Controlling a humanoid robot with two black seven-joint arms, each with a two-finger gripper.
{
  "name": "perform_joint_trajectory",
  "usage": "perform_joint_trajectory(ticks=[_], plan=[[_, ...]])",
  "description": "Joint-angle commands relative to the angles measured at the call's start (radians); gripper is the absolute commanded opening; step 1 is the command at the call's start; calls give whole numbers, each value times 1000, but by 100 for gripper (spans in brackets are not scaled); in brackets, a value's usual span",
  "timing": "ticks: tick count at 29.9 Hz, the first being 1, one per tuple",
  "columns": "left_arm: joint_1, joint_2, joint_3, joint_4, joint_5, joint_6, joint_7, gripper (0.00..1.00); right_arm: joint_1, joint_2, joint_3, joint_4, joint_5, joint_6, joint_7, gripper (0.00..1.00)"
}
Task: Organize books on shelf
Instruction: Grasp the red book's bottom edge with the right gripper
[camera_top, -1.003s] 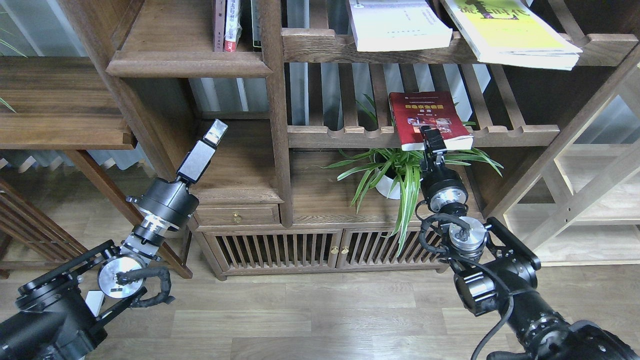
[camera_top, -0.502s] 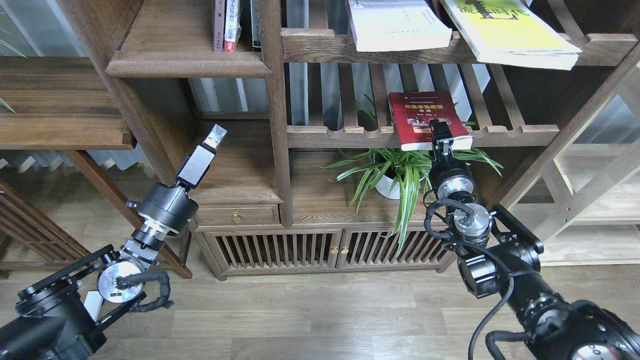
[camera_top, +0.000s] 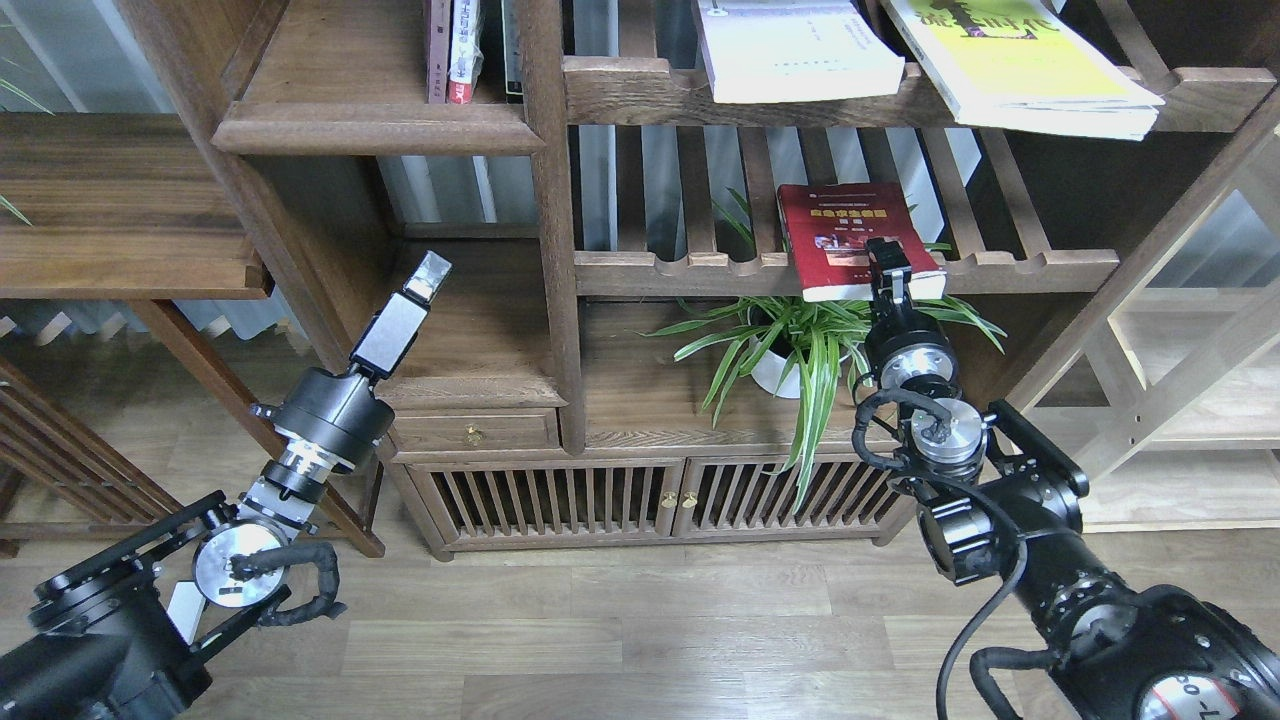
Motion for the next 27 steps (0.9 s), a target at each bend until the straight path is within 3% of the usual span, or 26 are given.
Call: perform_joint_trajectory(ticks=[1,7,8,14,20,27], plan=[[2,-1,0,4,0,0,0,99,-3,3,0,1,2,11,0,35],[2,-7,2,4,1,0,0,99,-15,10,0,-2,2,97,6,6],[2,-10,2,4,1,0,0,99,-18,10,2,-2,4,112,6,5],[-1,-19,2,19,0,0,0,99,-52,1,12,15,25,216,2,4],[-9,-19,3,24,0,0,4,99,-144,4,49,105,56,394,-6,4],[-3,-22,3,27,0,0,32,99,-238,6,26,222,56,394,-9,4]])
